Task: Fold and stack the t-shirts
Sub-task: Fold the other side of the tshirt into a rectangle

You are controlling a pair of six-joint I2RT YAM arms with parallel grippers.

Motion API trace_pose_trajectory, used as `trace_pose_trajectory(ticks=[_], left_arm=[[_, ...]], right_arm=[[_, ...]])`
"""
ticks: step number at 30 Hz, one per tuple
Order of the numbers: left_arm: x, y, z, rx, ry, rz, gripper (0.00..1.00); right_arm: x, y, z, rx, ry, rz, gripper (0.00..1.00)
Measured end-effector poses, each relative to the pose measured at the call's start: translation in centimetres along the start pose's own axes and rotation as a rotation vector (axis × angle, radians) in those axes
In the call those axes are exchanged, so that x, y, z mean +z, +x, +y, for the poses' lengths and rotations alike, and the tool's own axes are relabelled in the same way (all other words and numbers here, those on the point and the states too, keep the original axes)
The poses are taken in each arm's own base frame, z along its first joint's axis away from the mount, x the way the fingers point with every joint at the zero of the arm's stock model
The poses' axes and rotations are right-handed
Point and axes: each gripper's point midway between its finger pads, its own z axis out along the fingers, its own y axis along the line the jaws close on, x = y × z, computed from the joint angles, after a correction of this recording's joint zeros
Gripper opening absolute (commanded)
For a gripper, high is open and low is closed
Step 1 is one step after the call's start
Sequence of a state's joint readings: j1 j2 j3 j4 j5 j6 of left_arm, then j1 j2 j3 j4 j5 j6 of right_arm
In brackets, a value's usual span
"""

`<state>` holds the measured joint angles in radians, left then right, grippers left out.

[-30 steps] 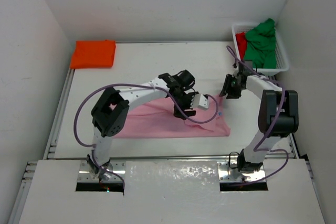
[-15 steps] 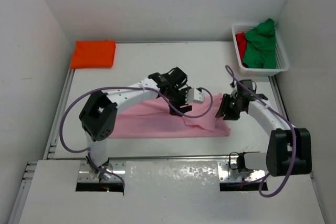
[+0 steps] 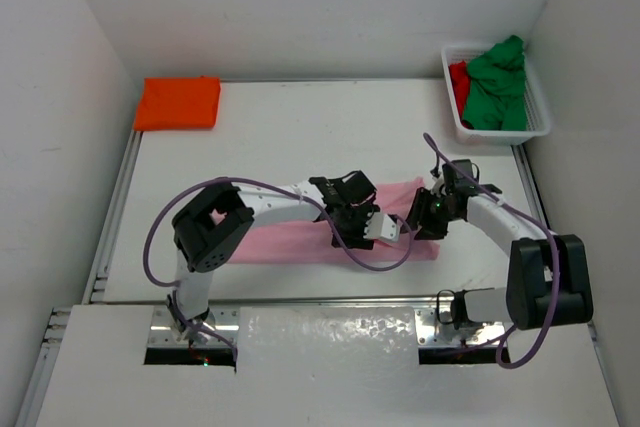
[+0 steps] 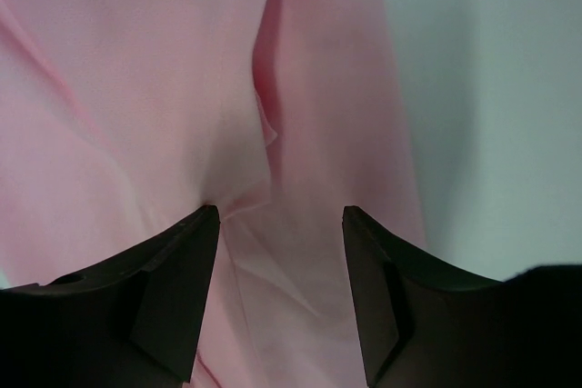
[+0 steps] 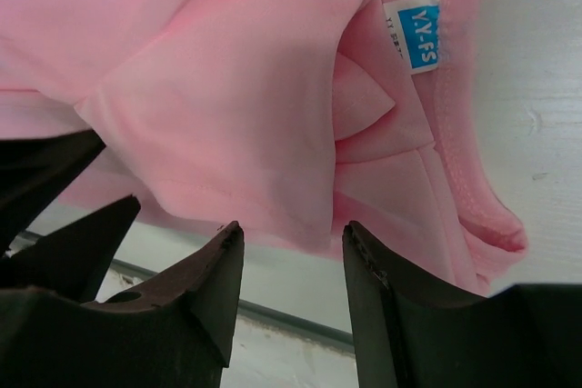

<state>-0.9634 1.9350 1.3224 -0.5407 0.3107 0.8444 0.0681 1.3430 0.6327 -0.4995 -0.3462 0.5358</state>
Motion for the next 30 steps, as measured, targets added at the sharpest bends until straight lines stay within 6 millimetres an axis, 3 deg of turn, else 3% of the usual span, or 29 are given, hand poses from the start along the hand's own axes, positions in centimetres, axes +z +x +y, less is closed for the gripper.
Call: trace_pose_trajectory(ticks=[10, 13, 18, 19, 20, 22, 30], left_arm=[[0.8, 0.1, 2.0, 0.031, -0.084, 0.005, 0.53], [1.1, 0.1, 2.1, 0.032, -0.09, 0.002, 0.47], [1.1, 0.2, 2.4, 0.031, -0.101, 0.004, 0.14], [1.1, 0.2, 2.4, 0.033, -0.104, 0.006, 0.04], [1.1, 0.2, 2.5, 0.033, -0.107, 0.008, 0.01], [1.1, 0.3, 2.5, 0.033, -0.107, 0.012, 0.0], [0.5, 1.0, 1.6, 0.053, -0.035, 0.028, 0.0]], right_arm=[[1.2, 1.7, -0.2, 0.018, -0.015, 0.053, 0.47], [1.5, 1.9, -0.2, 0.024, -0.02, 0.061, 0.45], [1.7, 1.7, 0.1, 0.026, -0.037, 0.052, 0.14], [1.8, 1.7, 0.1, 0.031, -0.039, 0.054, 0.11], [1.8, 1.8, 0.0, 0.035, -0.037, 0.057, 0.05], [1.9, 2.0, 0.0, 0.041, -0.035, 0.064, 0.0], [1.4, 2.5, -0.1, 0.028, -0.03, 0.079, 0.0]])
